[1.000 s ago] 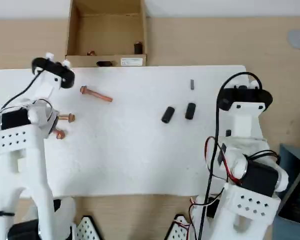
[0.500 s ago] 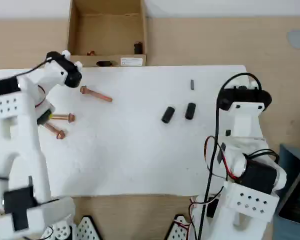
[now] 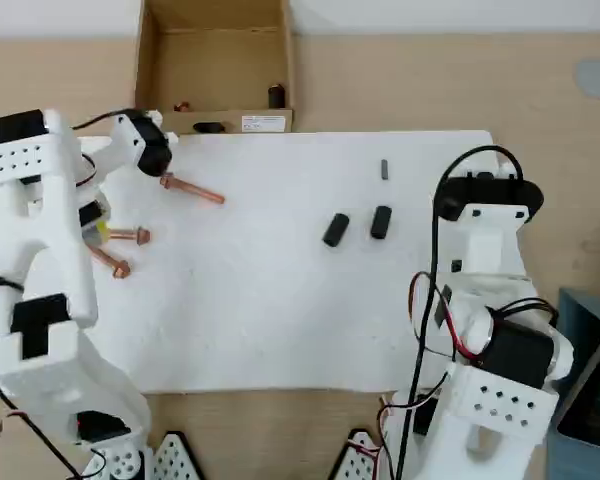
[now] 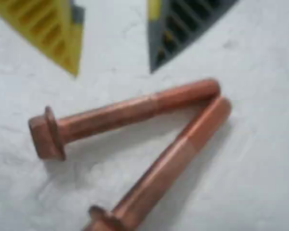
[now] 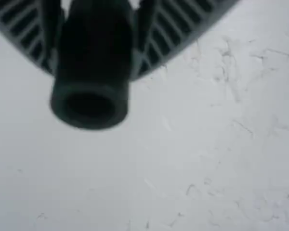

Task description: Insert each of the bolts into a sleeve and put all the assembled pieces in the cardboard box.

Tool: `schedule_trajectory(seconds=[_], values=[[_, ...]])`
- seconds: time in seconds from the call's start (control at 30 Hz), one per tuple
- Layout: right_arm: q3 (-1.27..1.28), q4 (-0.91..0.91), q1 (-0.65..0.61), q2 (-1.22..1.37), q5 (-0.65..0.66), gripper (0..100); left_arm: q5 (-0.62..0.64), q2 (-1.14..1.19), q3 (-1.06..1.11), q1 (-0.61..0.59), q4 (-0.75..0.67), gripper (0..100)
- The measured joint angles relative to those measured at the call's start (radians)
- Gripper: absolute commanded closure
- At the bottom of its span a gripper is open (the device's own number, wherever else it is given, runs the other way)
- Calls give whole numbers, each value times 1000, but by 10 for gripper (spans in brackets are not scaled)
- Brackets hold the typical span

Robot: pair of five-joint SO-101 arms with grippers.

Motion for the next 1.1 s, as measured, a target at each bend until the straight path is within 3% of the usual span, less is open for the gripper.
schedule_trajectory(seconds=[0.23, 0.7, 0.97, 1.1], values=[[0, 0, 0, 0, 0, 988, -77, 87, -3, 0, -3, 886], [0, 0, 0, 0, 0, 988, -78, 273, -229, 28, -5, 884], [0, 0, 0, 0, 0, 988, -78, 301, -249, 69, 5, 884], [0, 0, 0, 0, 0, 988, -78, 301, -249, 78, 5, 824]])
